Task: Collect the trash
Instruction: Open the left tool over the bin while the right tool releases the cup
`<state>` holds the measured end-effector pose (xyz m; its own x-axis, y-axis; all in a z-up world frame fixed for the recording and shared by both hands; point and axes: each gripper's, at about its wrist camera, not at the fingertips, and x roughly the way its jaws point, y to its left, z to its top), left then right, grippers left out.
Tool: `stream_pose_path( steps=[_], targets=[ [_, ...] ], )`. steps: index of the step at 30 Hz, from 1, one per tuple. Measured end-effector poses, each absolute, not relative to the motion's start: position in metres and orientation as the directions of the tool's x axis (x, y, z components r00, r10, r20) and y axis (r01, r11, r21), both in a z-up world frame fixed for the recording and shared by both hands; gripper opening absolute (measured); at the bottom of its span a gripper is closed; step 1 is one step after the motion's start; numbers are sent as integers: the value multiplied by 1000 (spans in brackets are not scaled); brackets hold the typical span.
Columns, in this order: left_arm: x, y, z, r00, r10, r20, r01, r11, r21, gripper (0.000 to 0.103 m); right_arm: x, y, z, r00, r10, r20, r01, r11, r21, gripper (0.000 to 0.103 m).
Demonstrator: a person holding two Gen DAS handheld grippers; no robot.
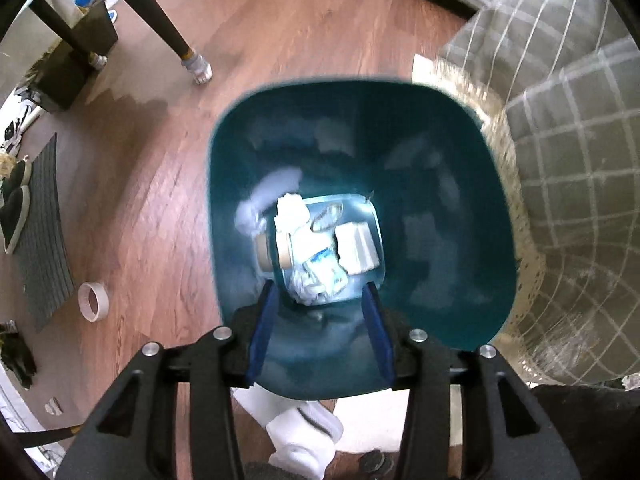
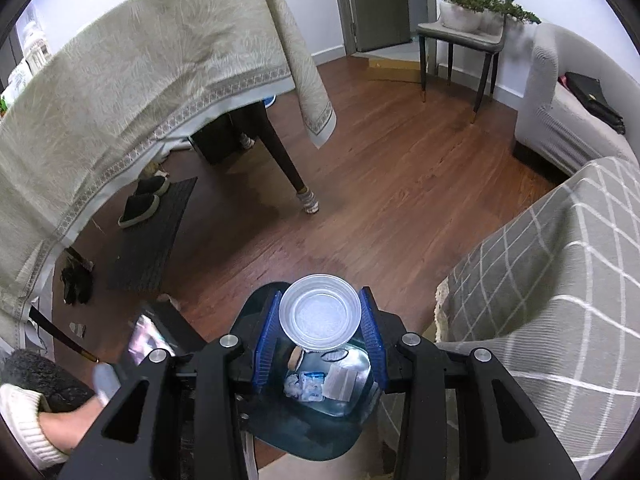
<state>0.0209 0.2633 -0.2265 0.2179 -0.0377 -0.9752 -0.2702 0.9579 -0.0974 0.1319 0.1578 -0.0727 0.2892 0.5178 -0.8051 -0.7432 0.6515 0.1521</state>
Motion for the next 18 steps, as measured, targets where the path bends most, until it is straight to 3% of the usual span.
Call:
stream_pose_path(
  steps=[5,18],
  targets=[
    [16,280,-194,314,-33,-949,-306,943,-134,47,135,165,-94,273,481,-833,-737,661,140,40],
    [20,295,-85,543,-15,-839,-326,918,-227,27,138,178,-146,214,384,-898,-726,678,118,40]
  ],
)
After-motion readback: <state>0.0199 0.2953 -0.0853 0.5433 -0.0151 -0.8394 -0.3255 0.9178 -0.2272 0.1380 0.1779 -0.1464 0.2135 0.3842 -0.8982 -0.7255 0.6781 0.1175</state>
